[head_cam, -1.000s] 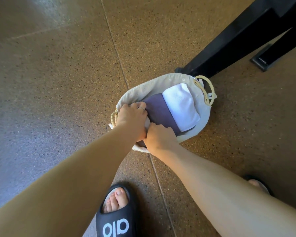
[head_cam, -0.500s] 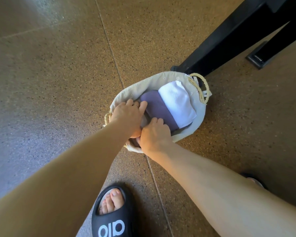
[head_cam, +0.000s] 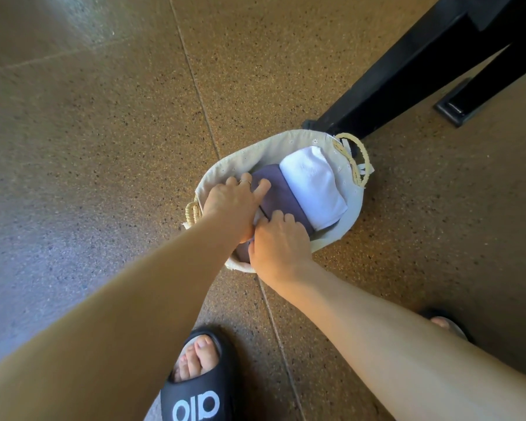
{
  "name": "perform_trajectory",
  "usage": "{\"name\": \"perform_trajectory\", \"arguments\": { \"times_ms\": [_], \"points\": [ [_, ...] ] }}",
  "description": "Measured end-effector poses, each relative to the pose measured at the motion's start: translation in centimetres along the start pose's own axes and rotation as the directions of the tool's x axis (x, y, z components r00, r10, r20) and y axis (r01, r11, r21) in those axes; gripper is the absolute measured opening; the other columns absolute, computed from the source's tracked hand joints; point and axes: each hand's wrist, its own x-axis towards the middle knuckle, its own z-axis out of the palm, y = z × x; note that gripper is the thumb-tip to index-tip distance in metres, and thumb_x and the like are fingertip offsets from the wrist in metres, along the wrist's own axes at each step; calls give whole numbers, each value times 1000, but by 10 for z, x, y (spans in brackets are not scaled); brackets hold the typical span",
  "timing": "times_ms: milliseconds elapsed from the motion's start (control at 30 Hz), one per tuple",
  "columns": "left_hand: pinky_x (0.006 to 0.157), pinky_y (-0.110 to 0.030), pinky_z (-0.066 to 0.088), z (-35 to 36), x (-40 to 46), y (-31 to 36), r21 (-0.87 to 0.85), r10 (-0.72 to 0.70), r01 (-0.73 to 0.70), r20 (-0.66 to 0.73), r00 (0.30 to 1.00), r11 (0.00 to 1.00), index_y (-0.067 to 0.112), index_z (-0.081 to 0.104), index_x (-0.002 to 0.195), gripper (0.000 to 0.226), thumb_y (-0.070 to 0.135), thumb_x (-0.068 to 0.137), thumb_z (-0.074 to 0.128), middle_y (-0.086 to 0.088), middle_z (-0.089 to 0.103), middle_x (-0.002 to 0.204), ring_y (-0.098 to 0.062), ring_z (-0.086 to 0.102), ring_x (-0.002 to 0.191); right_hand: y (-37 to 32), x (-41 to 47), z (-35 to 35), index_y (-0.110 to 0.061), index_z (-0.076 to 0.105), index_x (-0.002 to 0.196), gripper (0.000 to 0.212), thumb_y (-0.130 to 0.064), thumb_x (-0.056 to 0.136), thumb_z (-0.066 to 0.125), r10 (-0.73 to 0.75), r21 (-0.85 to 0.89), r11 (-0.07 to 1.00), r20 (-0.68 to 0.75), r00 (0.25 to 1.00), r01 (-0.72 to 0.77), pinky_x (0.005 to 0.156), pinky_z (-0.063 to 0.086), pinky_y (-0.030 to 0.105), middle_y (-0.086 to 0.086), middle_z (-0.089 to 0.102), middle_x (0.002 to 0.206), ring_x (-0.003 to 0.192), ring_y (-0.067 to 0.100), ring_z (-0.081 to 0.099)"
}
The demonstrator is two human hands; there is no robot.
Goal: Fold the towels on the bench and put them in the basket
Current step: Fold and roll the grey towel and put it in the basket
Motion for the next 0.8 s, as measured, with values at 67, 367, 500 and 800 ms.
{"name": "perform_trajectory", "arguments": {
  "times_ms": [67,367,500,800],
  "points": [
    [77,-35,42,-4,-1,3,15,-21,20,75,997,1000,21,18,142,79,41,85,69,-11,34,139,-30,49,121,3,0,-6,-12,59,124,34,-34,100,50,8,13,1000,59,998,-9,88,44,38,11,60,120,113,29,55],
    [81,-39,51,-106,-41,36,82,85,-92,85,993,992,21,41,134,42,32,96,57,-4,54,125,-29,63,112,35,-62,-99,-18,63,120,25,-27,98,55,-30,53,998,11,999,29,90,41,34,7,61,120,117,27,55],
    [89,-37,47,-193,-76,58,136,215,-230,116,970,964,24,42,141,48,36,96,55,-3,57,130,-27,59,119,72,-117,-183,-21,64,123,27,-24,99,52,49,40,998,-95,994,-46,92,45,34,6,60,127,121,27,55],
    [85,-30,46,-390,-216,199,-152,481,-514,-210,851,844,21,62,110,18,24,93,57,0,66,108,-24,60,105,187,-319,-321,-16,64,108,19,-19,92,55,434,318,891,-386,814,-324,81,52,38,8,65,113,103,31,62]
  ]
}}
